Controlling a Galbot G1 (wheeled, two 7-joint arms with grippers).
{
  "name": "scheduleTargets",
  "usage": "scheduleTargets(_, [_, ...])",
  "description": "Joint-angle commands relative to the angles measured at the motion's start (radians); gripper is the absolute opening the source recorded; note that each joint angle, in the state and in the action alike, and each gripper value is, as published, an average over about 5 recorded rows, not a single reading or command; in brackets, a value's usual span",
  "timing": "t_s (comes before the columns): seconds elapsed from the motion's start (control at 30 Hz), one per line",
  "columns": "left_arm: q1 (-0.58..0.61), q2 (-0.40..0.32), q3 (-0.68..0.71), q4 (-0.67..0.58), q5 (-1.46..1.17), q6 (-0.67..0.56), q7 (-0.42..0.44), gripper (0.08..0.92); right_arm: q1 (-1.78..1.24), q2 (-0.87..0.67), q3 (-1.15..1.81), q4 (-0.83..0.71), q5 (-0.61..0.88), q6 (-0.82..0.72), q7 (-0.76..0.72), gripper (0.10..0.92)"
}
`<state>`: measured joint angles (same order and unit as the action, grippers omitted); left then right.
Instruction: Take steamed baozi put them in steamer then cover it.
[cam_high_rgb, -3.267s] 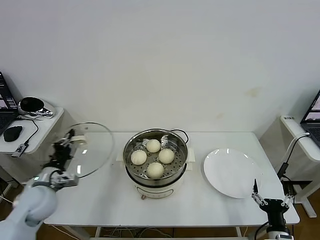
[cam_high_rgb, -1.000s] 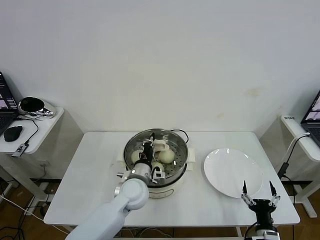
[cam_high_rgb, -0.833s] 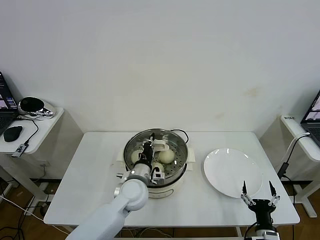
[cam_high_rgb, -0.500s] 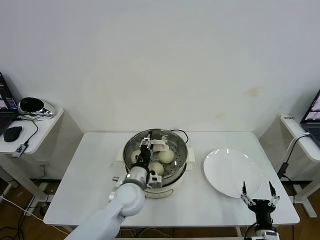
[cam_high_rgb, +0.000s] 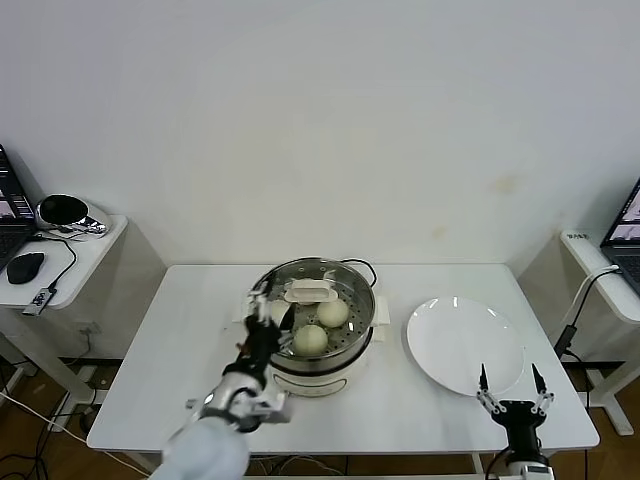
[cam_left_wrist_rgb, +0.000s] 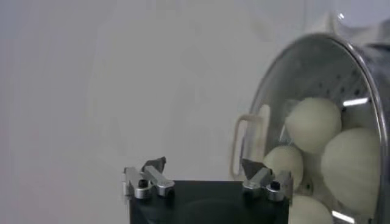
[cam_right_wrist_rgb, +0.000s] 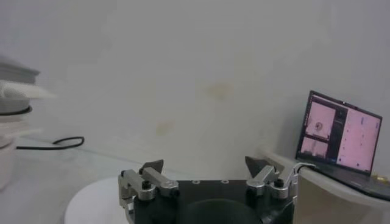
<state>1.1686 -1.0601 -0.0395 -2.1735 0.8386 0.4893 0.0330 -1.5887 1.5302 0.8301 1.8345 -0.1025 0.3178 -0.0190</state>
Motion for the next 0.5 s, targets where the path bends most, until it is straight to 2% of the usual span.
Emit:
scheduleTargets(0.03, [0.611, -0.137, -0.488, -0.136, -0.903, -0.418, -0.348, 0.821, -0.038, -0.023, -0.04, 0.029, 0.008, -0.031, -0.054, 0.823])
scheduleTargets(0.2, [0.754, -0.169, -0.506, -0.099, -1.021, -0.502, -0.339, 0.823, -0.087, -0.077, -0.087, 0.055, 0.051, -0.06, -0.099, 0.823])
scheduleTargets(0.37, [0.785, -0.217, -0.508, -0.023, -1.022, -0.581, -0.354, 0.823, -0.142, -0.114, -0.131, 0.083, 0.072, -0.11, -0.152, 0.823])
scheduleTargets(0.5, [0.805, -0.214, -0.518, 0.026, -1.03, -0.622, -0.309, 0.823, -0.163, -0.126, -0.165, 0.094, 0.09, -0.127, -0.157, 0.823])
